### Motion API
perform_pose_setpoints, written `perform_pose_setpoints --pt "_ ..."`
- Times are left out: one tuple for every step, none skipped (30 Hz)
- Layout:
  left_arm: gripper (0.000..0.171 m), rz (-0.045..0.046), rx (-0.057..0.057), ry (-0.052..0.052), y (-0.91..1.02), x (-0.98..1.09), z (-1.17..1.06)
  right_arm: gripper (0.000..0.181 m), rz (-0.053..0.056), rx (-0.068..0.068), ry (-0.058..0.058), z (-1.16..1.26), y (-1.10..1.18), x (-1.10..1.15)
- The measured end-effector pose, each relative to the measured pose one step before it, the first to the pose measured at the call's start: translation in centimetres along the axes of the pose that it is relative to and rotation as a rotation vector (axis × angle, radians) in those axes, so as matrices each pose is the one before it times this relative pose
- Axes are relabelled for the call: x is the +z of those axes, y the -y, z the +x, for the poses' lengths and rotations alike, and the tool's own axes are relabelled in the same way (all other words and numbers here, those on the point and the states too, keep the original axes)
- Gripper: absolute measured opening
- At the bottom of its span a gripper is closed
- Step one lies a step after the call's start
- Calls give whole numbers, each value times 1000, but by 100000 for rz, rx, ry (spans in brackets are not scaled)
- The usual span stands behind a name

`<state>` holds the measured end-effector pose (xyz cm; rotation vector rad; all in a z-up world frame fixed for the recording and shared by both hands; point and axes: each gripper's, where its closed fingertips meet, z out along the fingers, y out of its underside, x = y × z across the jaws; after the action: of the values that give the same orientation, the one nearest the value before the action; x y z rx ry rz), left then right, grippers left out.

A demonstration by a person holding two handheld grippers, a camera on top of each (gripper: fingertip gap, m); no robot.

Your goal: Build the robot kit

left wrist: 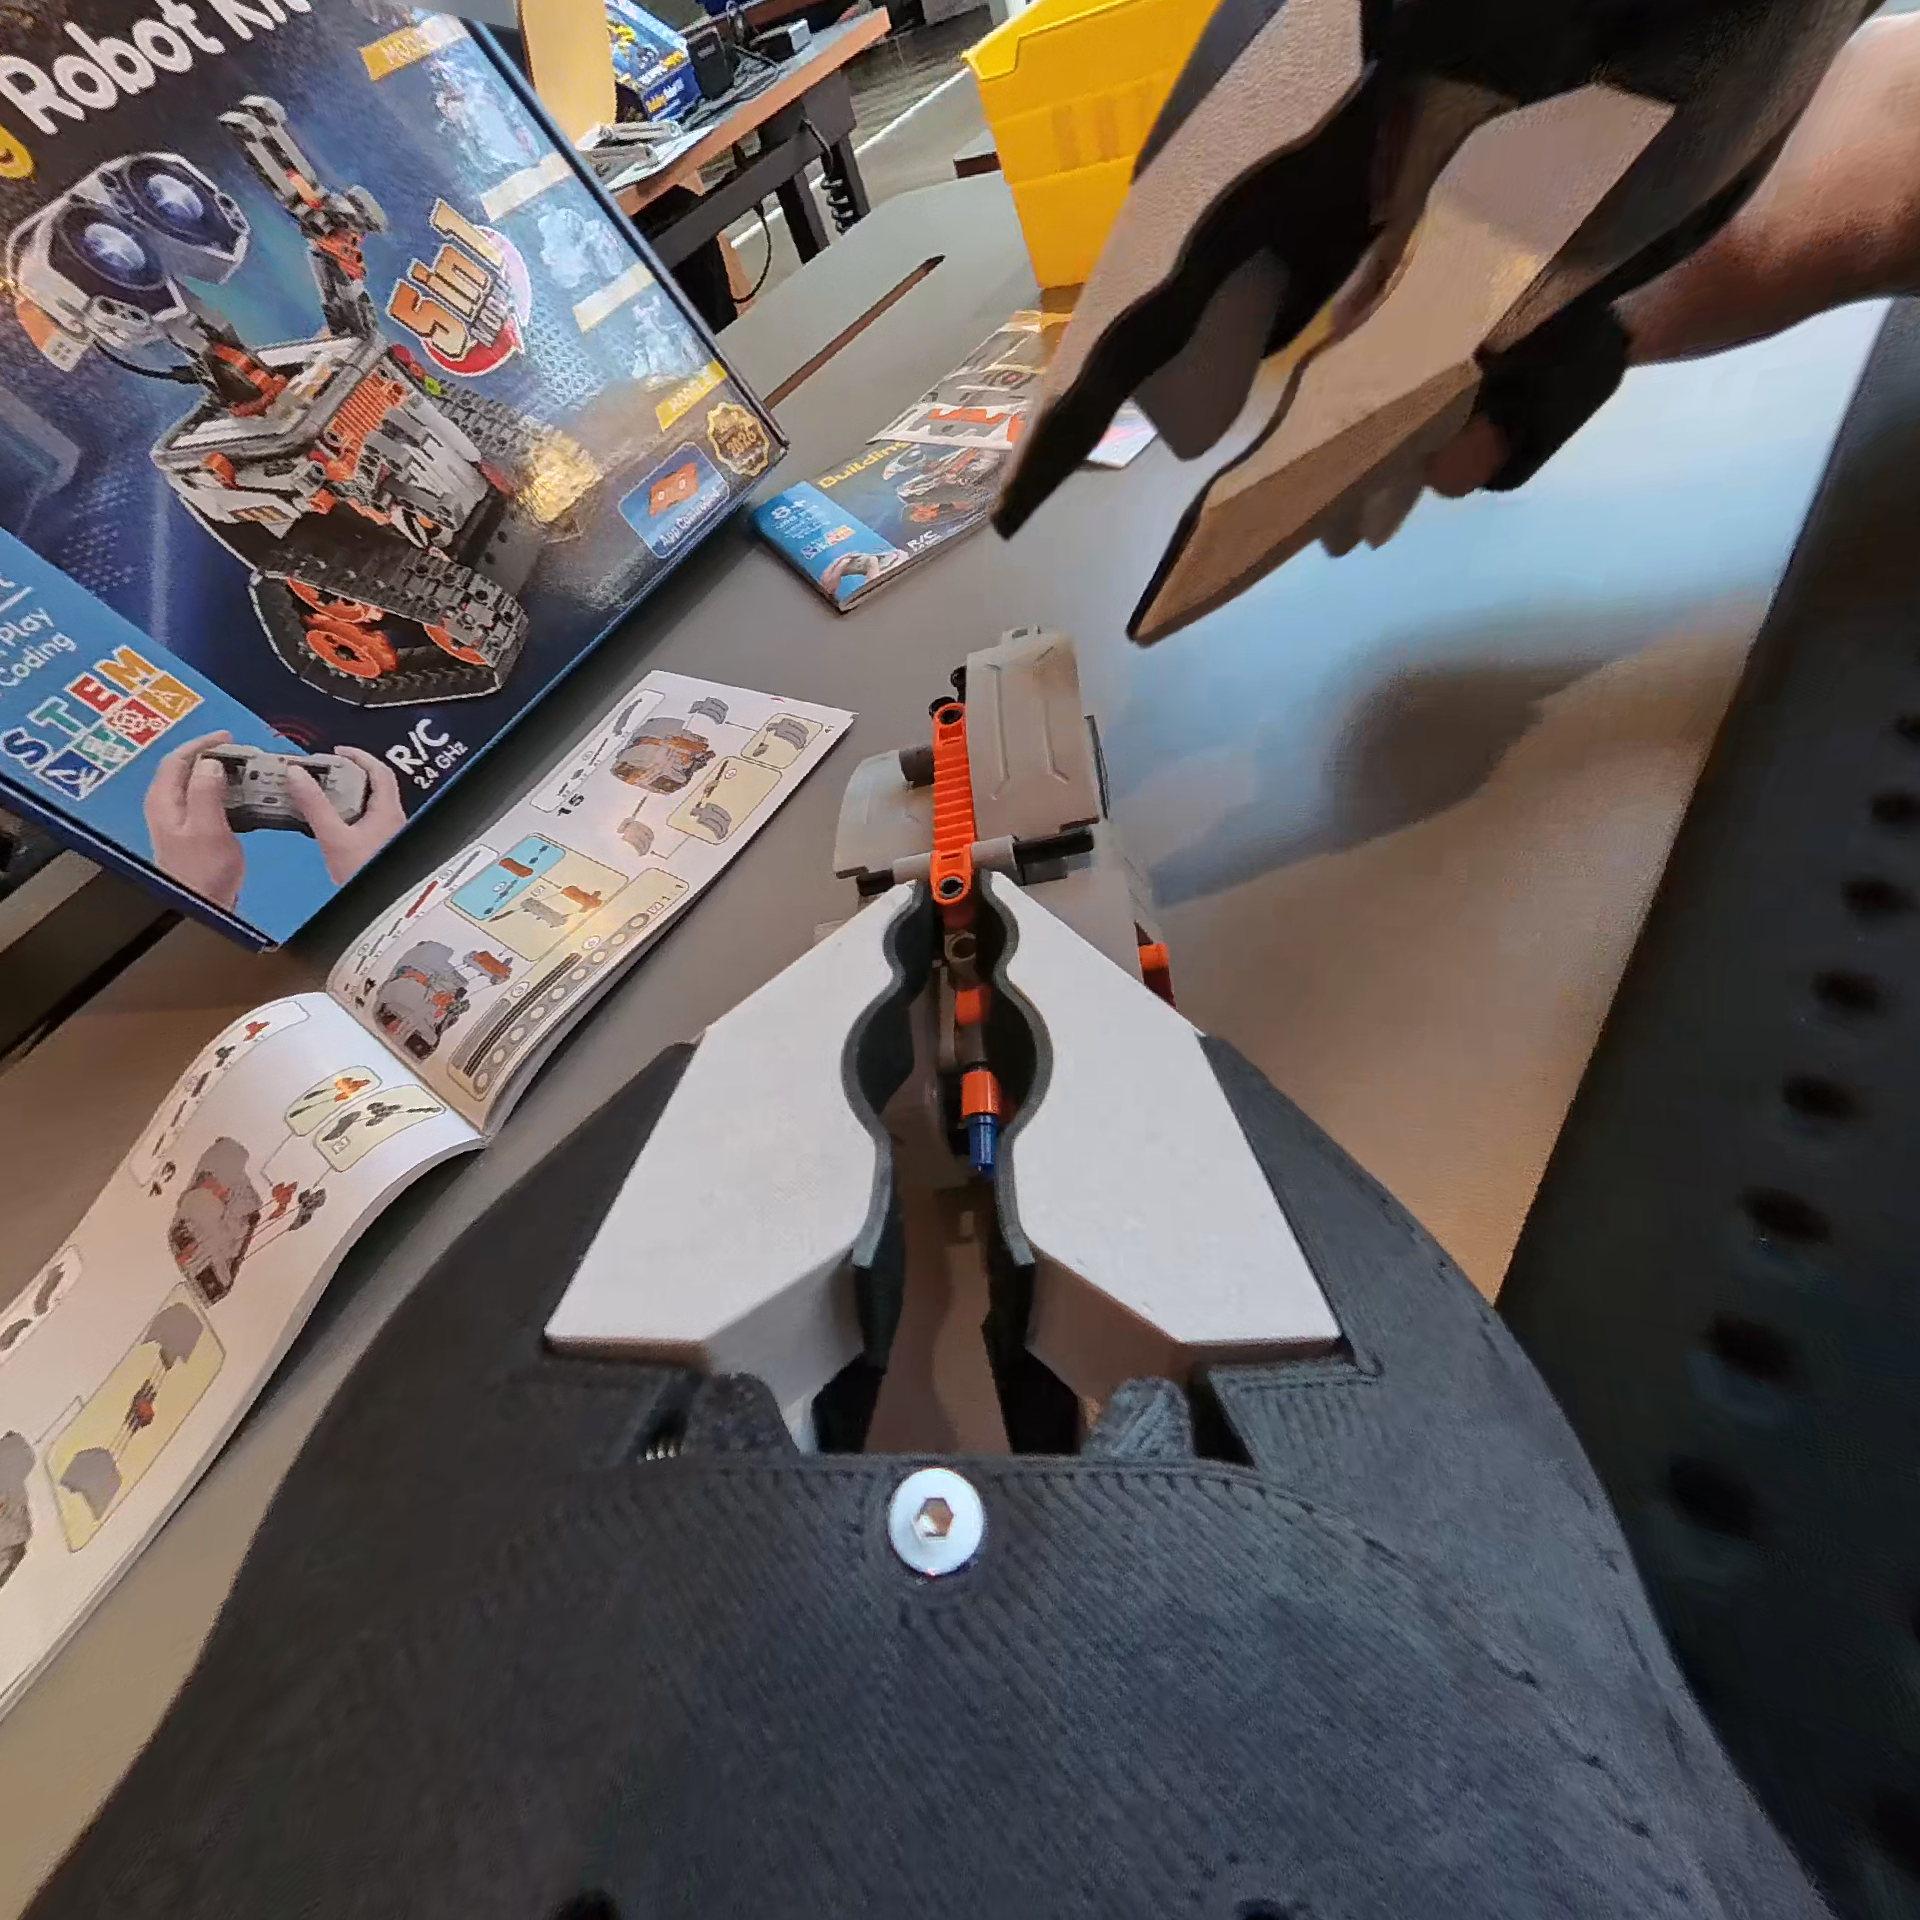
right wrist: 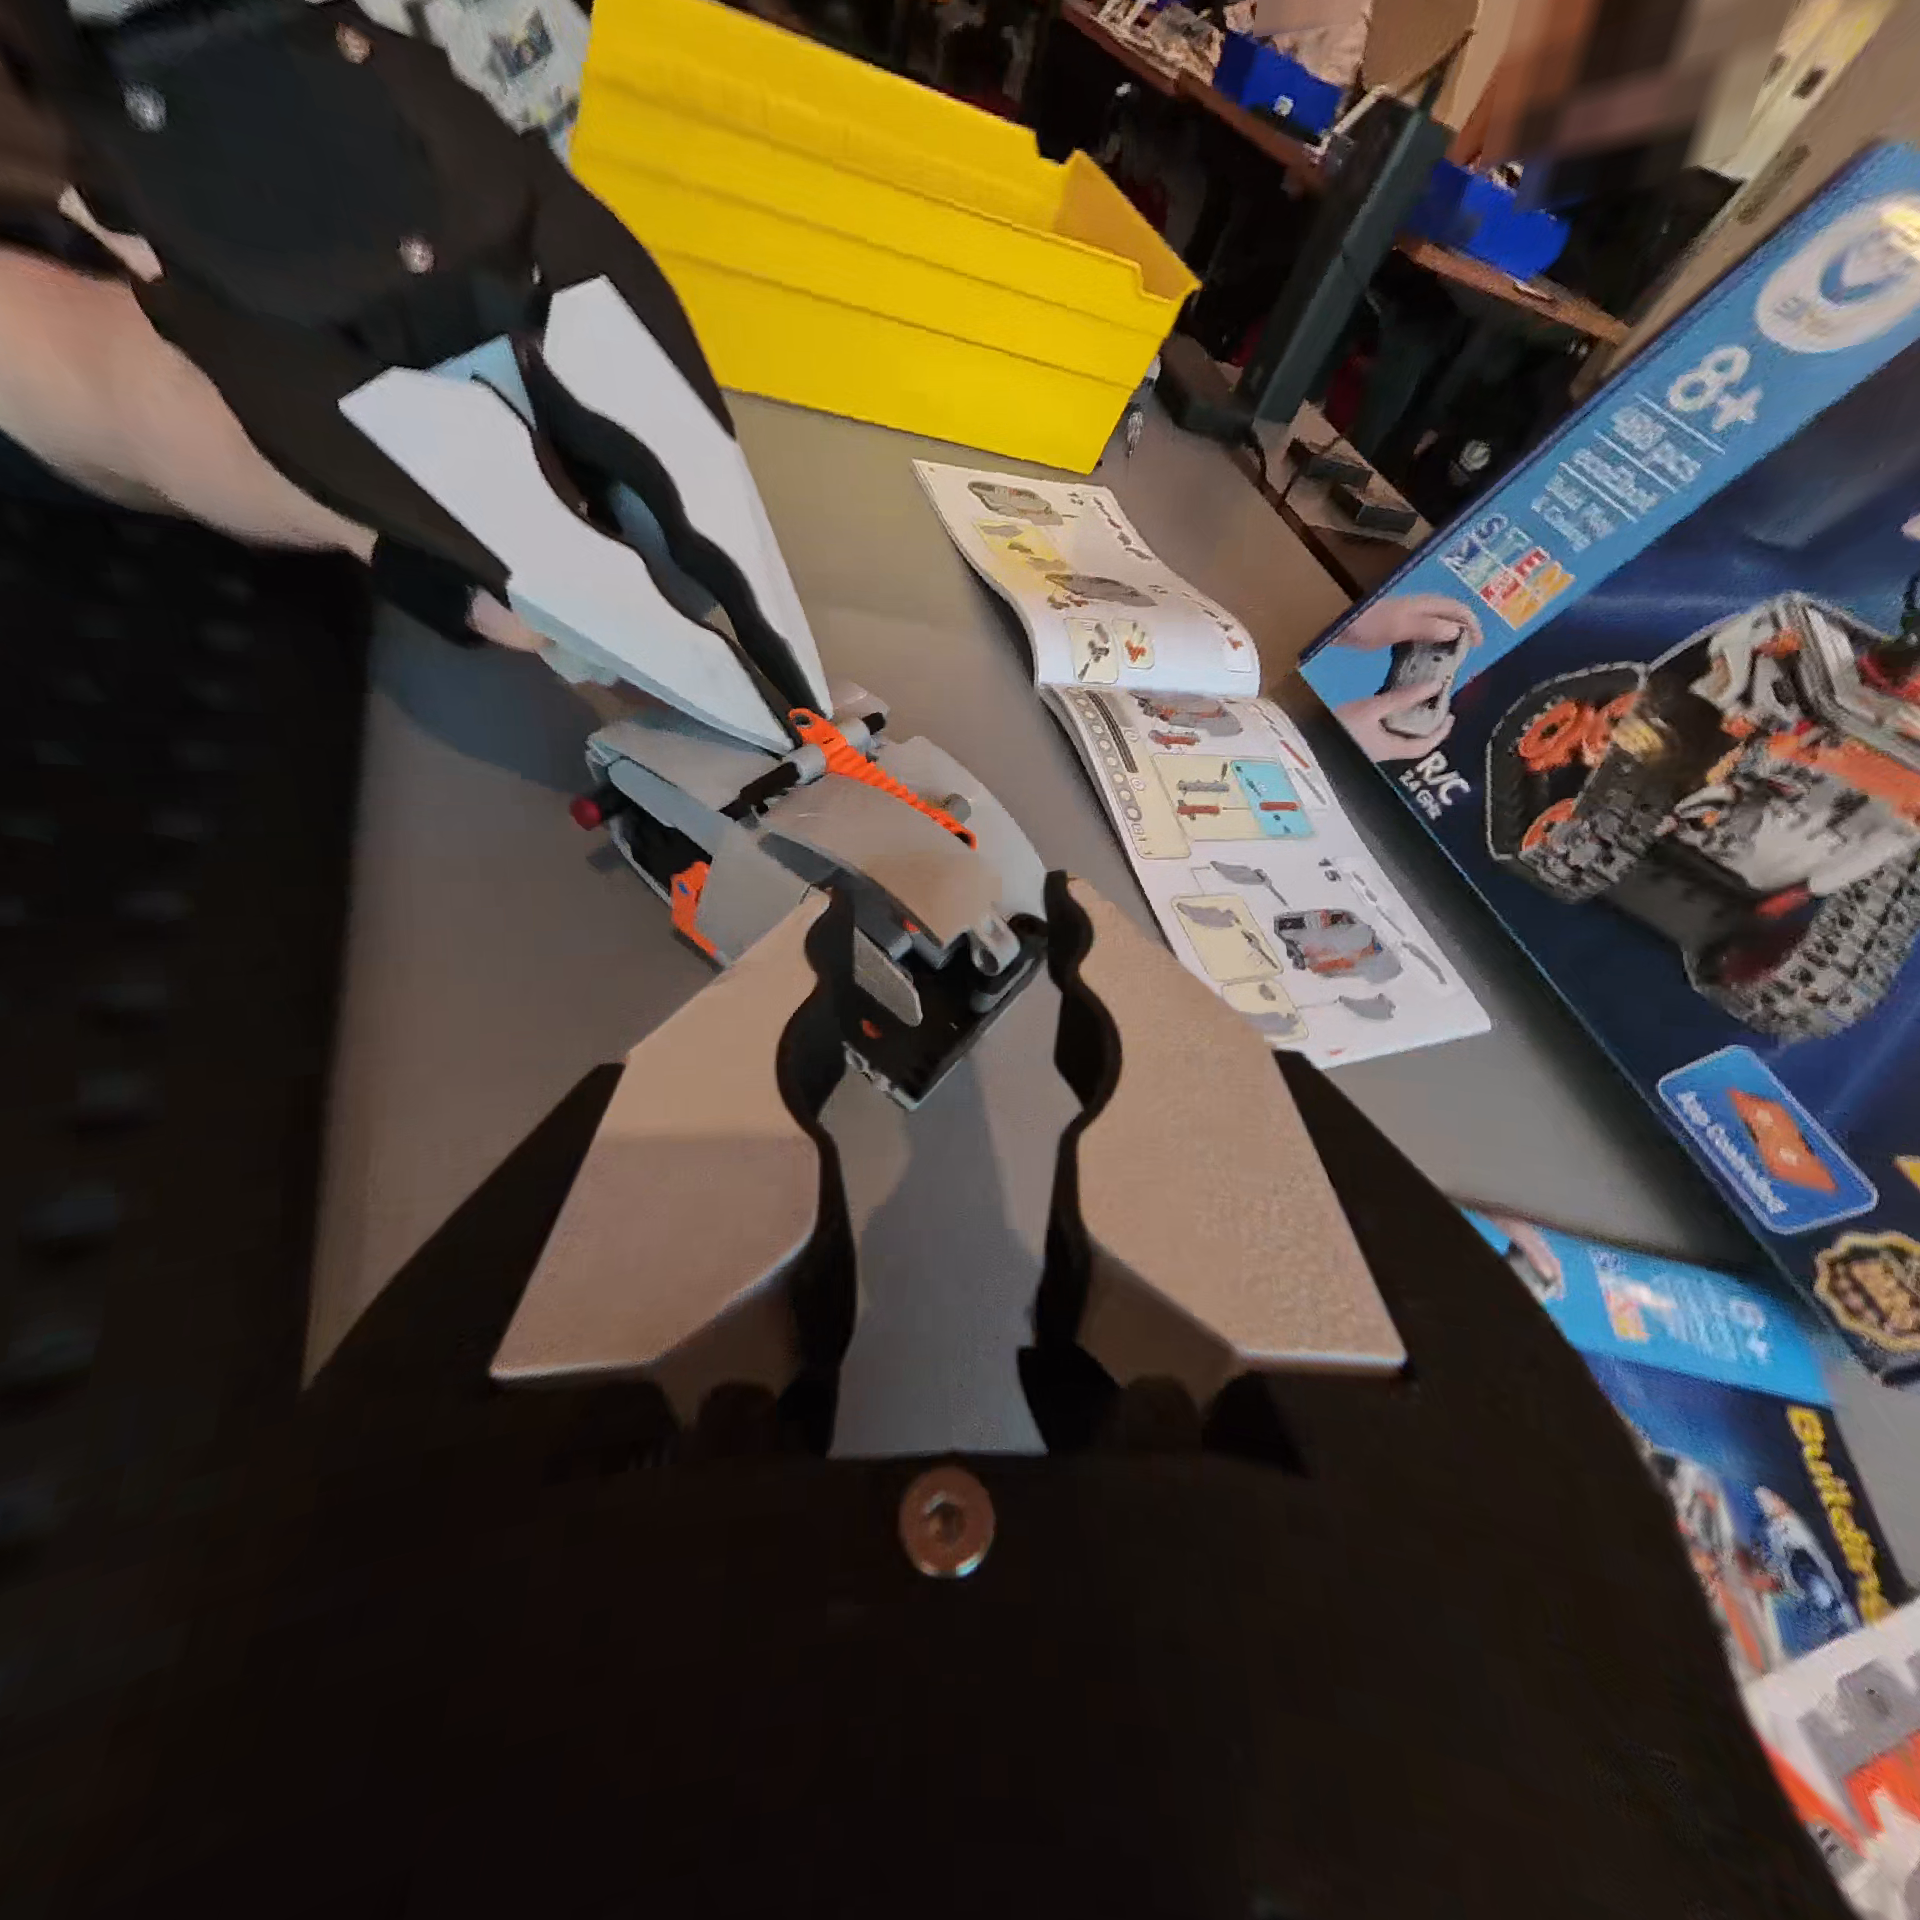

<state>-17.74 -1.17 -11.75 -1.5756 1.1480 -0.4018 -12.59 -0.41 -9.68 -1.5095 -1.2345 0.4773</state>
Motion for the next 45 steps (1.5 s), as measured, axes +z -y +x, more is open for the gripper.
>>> perform_pose_setpoints --pt "5 168 198 -124 -8 -4 -5 35 -2211 -1942 1544 -50 -179 460" --pt "5 66 117 66 2 -3 2 35 -2904 -293 1241 35 -290 438" --pt "5 -11 197 250 -7 -1 0 32 -2564 -102 2752 -212 -247 378" --pt "5 -129 472 488 -9 2 -22 25 -2385 -324 3684 -416 -238 292" --pt "5 -351 578 786 -30 0 -62 23 -1997 -704 -1103 249 -195 145" --pt "6 -657 338 1213 -60 -7 -119 18 -784 -1380 -511 75 -49 -31" --pt "6 -895 -64 1418 -72 -14 -137 17 -301 -194 1018 -187 48 -136" --pt "6 -690 -318 951 -44 -18 -66 16 -267 767 313 -131 60 -166" --pt "6 -288 -306 535 -14 -9 4 16 -573 535 -708 -114 -106 -49" --pt "6 -155 -96 374 -1 -1 -1 16 153 -456 -1576 -49 -136 8" --pt "6 -88 -87 128 -2 2 6 15 1258 -690 -1783 -19 -3 -13" --pt "6 61 -283 -104 1 -2 -8 15 927 -45 -1315 -10 -53 10" --pt "6 216 -587 -346 7 6 8 15 856 618 -574 -4 9 4" --pt "6 342 -878 -561 0 -4 8 15 573 892 165 11 45 -23" --pt "6 415 -939 -664 16 -4 11 16 -98 404 689 -26 70 -48" --pt "6 372 -838 -544 7 2 -5 16 -162 -257 1159 -117 176 -112" --pt "6 284 -806 -465 5 4 0 16 2347 -650 3192 -496 691 -237" --pt "6 260 -819 -504 21 13 13 21 3711 -484 1854 -424 1030 -278" --pt "6 213 -675 -366 2 6 19 26 2845 -1670 906 -409 1005 -216" --pt "6 156 -561 -288 4 -8 5 31 1096 -3431 1301 -601 767 -10" --pt "6 133 -423 -306 14 -6 1 36 -1931 -5661 1348 -706 295 251" --pt "6 176 -240 -364 7 6 14 38 -4657 -7612 2321 -845 -209 484" --pt "5 234 -61 -424 15 4 18 39 -6399 -7074 2305 -671 -513 632" --pt "5 200 10 -381 10 1 8 39 -6023 -4883 361 -154 -456 633" --pt "5 91 -237 -280 0 -12 -5 39 -2695 -3616 271 15 -9 517" --pt "5 26 -388 -158 -9 2 1 39 -920 -3036 -1227 328 216 354" --pt "5 -64 -73 53 0 -2 -13 38 -900 -2404 -1383 427 223 255" --pt "5 -213 10 298 -4 0 -8 38 -1448 -1759 -494 331 142 247" --pt "5 -380 -453 449 -5 6 -21 36 -2265 -873 -49 244 -15 242" --pt "5 -426 -636 523 1 13 14 32 -2348 1855 402 163 -55 235" --pt "5 -449 -431 764 15 -6 15 26 -1359 5243 853 77 18 144" --pt "5 -599 -386 1073 2 -3 18 24 437 8472 1528 -25 177 11" --pt "5 -644 -494 1185 3 6 21 18 808 11793 -807 336 65 -119" --pt "6 -518 -889 980 9 -14 33 9 1728 12967 -965 308 86 -186" --pt "5 -388 -1464 619 8 -17 27 7 2032 12255 -1010 217 46 -136" --pt "5 -344 -1709 363 0 -12 19 6 4 9736 -2183 247 -248 -25" --pt "5 -262 -1666 313 10 -1 2 7 -772 5600 -1523 19 -345 107" --pt "5 -141 -1428 357 16 17 11 8 -1011 2882 -1746 -50 -322 210" --pt "5 -119 -1136 387 13 17 11 10 -1055 1740 -3053 103 -262 288" --pt "5 -155 -986 452 5 2 7 11 -415 810 -3249 101 -130 313" --pt "5 -200 -441 640 -3 -2 -6 10 342 275 -2560 -22 13 276" --pt "5 -217 60 882 -20 -14 -72 9 -113 301 -2706 45 10 180" --pt "5 -122 211 685 -2 -12 -84 8 176 -527 -2177 20 73 66" --pt "5 55 35 -50 -29 -27 -67 7 92 -637 -1705 -6 21 43" --pt "5 102 -450 -741 -16 -51 -23 7 385 -539 -1021 -27 7 27"
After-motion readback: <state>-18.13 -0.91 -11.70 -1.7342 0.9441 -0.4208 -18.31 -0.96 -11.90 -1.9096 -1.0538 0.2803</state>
